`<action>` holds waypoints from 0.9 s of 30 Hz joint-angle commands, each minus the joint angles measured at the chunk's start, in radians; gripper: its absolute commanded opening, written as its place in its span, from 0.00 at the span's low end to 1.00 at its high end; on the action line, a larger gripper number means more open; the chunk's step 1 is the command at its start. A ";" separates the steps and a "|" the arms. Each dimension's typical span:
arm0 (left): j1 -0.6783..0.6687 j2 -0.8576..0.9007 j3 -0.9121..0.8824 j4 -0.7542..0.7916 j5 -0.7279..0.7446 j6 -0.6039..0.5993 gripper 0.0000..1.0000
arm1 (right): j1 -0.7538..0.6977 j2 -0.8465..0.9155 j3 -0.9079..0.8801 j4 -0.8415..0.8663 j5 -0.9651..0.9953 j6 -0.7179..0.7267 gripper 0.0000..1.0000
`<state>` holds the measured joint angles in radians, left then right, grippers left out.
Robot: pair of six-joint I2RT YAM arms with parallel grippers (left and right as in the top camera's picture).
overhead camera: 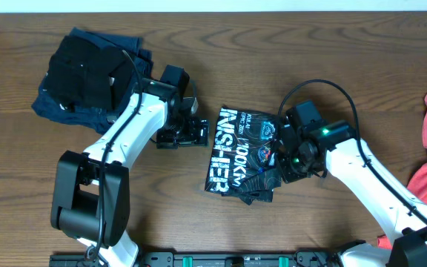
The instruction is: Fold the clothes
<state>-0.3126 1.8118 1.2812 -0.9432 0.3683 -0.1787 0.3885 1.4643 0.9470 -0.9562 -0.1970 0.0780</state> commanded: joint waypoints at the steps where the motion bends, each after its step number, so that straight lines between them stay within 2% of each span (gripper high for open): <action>1: -0.001 -0.020 -0.010 -0.004 0.010 0.010 0.89 | 0.001 -0.004 0.005 0.050 0.010 0.009 0.04; 6: -0.001 -0.020 -0.010 -0.002 0.010 0.010 0.89 | 0.001 0.005 -0.005 0.216 0.010 0.074 0.02; 9: -0.001 -0.020 -0.010 0.000 0.010 0.010 0.89 | 0.002 0.037 -0.031 0.254 0.009 0.119 0.01; 13: -0.001 -0.020 -0.010 -0.001 0.010 0.010 0.89 | 0.013 0.087 -0.090 0.176 -0.088 0.123 0.01; 20: -0.001 -0.020 -0.010 0.009 0.010 0.010 0.90 | 0.029 0.040 -0.084 -0.153 -0.217 -0.002 0.01; 23: -0.001 -0.020 -0.010 0.022 0.010 0.010 0.90 | 0.024 -0.005 -0.081 -0.138 -0.171 0.004 0.01; 27: -0.001 -0.020 -0.010 0.029 0.048 0.010 0.91 | 0.012 -0.047 -0.081 0.013 -0.085 0.082 0.01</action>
<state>-0.3122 1.8118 1.2812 -0.9146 0.3744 -0.1787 0.4084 1.4498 0.8463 -1.0046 -0.3328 0.1234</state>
